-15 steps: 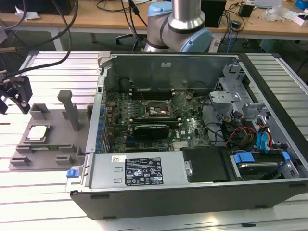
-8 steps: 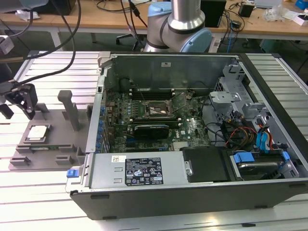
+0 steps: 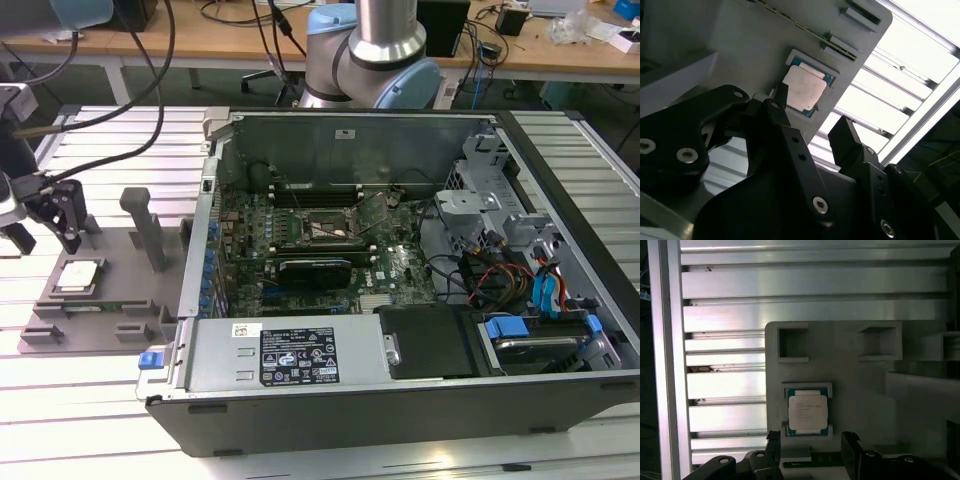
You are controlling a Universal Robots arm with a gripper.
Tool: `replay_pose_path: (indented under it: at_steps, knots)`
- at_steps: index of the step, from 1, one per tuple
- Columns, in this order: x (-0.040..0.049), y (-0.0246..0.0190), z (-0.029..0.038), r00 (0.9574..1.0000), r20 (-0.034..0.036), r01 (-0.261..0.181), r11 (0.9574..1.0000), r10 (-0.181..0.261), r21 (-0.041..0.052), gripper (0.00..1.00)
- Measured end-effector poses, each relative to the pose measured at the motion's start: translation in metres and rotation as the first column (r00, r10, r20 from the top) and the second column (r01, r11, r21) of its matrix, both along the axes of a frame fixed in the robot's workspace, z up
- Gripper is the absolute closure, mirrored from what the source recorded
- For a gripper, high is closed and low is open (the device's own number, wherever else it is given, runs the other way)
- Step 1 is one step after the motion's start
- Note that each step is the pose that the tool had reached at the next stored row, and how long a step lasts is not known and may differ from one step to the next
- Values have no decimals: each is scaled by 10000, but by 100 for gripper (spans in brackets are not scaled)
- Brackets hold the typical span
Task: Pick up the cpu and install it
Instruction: 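Pick up the cpu and move it towards the insertion slot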
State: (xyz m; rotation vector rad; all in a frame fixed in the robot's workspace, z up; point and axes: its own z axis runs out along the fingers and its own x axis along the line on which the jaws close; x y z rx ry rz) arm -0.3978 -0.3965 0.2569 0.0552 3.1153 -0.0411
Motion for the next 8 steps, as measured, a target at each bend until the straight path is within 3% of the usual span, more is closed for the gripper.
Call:
replay_pose_path:
  at_steps: [8]
  knots:
    - [0, 1, -66, 10000, -1, -34, 10000, 34, 0, 40]
